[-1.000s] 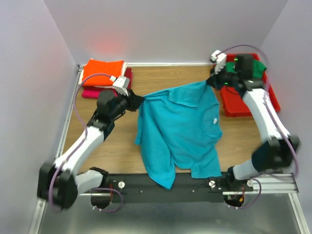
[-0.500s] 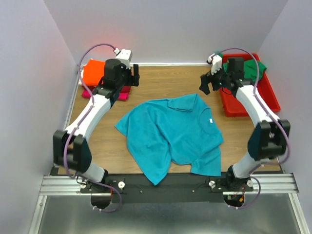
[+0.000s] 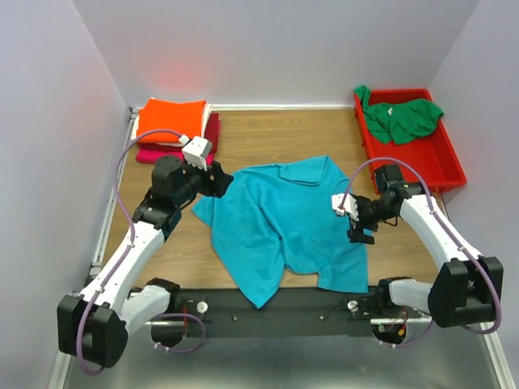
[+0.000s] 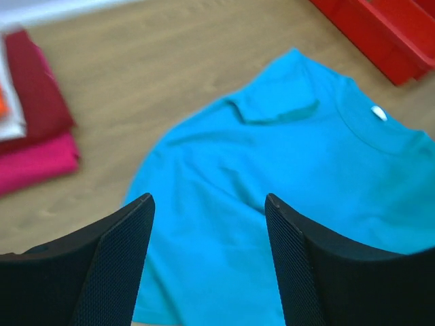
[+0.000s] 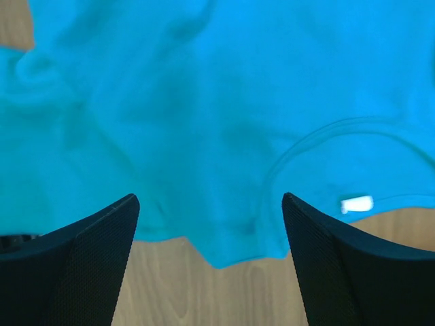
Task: Fold and stack the t-shirts
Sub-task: Flatten the tshirt out
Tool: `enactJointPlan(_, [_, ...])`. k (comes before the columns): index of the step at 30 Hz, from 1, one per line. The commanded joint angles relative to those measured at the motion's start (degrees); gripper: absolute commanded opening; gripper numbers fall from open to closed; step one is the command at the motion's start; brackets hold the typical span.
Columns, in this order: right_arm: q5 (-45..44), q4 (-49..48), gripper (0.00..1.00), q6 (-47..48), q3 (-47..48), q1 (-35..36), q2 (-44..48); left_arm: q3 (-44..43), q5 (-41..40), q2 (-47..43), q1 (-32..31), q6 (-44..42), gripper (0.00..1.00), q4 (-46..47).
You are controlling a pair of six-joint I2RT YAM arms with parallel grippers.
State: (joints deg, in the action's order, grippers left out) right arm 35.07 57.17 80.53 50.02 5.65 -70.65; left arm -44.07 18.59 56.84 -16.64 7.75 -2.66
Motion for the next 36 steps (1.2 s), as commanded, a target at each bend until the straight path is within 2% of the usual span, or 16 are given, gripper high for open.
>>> enactJointPlan(1, [-4.75,2.61,0.88,5.70,-2.91,0.06,0.17,4.08,7.07,2.12,-0.58,17.81,0.66,1.25])
enactJointPlan(2, [-4.75,1.82,0.86,4.47,-3.17,0.06,-0.36,5.04,8.12,3.09,-1.02,19.39,0.56,1.34])
enactJointPlan(4, [-3.52,-0.56,0.80,1.22,-3.44,0.06,-1.68,7.51,7.43,5.03,-2.16,22.04,0.50,1.78])
enactJointPlan(7, [-1.24,-3.63,0.68,-3.18,-2.91,0.06,-2.73,9.71,4.62,7.84,-4.53,23.19,0.37,2.30])
enactJointPlan(8, [-0.80,-4.34,0.61,-4.32,-2.91,0.06,-2.65,9.97,2.70,9.15,-4.71,24.15,0.25,1.96])
enactJointPlan(9, [-0.36,-5.91,0.58,-6.59,-2.82,-0.02,-2.47,10.49,1.81,9.69,-5.15,24.24,0.21,1.69])
enactJointPlan(12, [0.61,-8.64,0.55,-10.55,-2.38,-0.02,-1.51,10.94,-3.27,12.94,-6.90,25.12,0.19,0.38])
enactJointPlan(14, [0.88,-10.23,0.54,-12.67,-2.21,0.06,-0.46,11.03,-8.01,16.61,-7.70,25.91,0.08,-0.33])
enactJointPlan(17, [1.66,-12.51,0.52,-16.72,-1.94,0.06,0.08,11.20,-13.64,21.19,-8.75,28.01,0.08,-1.39])
enactJointPlan(22, [2.55,-15.42,0.52,-21.55,-1.59,0.06,1.13,11.12,-18.41,25.42,-9.72,30.91,0.10,-2.00])
enactJointPlan(26, [2.64,-17.09,0.52,-24.27,-1.59,-0.03,1.66,8.49,-30.43,29.11,-8.06,36.01,0.14,-9.27])
enactJointPlan(28, [2.37,-18.05,0.52,-25.24,-1.42,0.06,1.57,7.78,-31.68,29.64,-6.22,36.98,0.14,-10.70])
enactJointPlan(33, [1.41,-21.92,0.55,-29.19,-0.45,-0.03,-0.80,6.47,-28.97,29.91,0.11,35.50,0.16,-11.14])
enactJointPlan(36, [1.58,-24.55,0.57,-31.13,2.27,0.06,-5.36,2.95,-28.52,29.03,0.21,33.05,0.16,-13.25])
